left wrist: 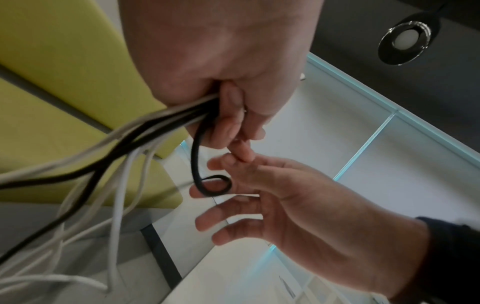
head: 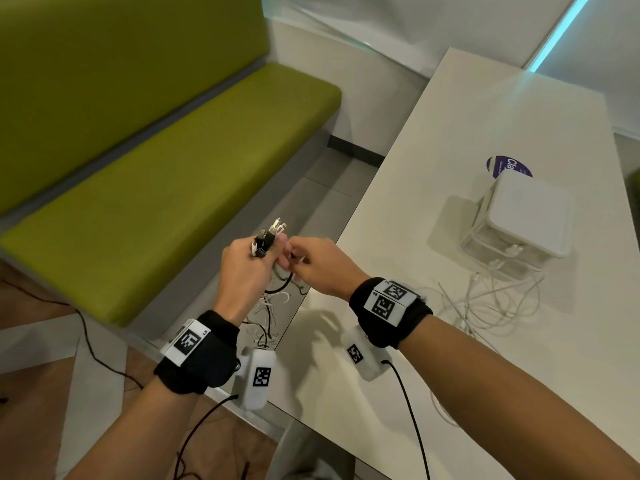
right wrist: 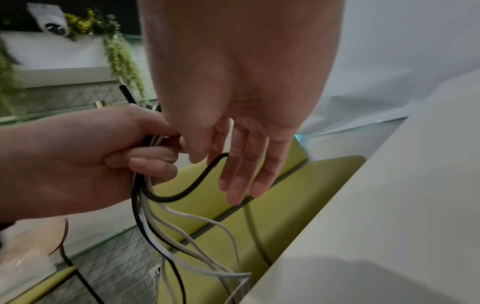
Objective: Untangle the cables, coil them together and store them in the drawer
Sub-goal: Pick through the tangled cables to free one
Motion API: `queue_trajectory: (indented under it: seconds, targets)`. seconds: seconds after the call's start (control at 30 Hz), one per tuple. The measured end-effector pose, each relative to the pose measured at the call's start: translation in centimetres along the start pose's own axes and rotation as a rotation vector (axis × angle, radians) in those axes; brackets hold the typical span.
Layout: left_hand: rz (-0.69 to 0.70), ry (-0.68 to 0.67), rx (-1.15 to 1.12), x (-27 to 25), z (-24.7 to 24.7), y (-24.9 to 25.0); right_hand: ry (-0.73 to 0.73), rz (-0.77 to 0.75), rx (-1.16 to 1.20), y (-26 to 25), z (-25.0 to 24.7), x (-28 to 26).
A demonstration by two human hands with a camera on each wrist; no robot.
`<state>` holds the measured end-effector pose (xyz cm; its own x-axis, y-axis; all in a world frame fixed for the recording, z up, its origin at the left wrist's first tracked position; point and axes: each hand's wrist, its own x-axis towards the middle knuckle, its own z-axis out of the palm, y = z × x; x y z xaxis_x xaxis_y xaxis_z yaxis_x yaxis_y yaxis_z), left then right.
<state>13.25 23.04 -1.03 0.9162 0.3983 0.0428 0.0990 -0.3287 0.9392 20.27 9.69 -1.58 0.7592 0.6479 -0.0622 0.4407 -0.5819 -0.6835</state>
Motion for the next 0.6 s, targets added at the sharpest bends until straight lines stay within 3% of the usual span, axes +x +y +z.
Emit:
queue_trajectory:
  seconds: [0.13, 0.37, 0.6]
  targets:
    - [-0.021, -0.002, -0.28, 0.0, 0.3, 0.8, 0.046, 0.008, -0.037, -0.1, -0.6, -0.2]
    - [0.033, -0.138, -0.335, -0.6, 1.3, 2.4, -0.048, 0.062, -0.181, 0.1, -1.5, -2.0]
    - [-0.01, -0.232, -0.464, -1.3, 3.6, 3.8, -0.176, 0.074, -0.065, 0.2, -2.6, -4.2]
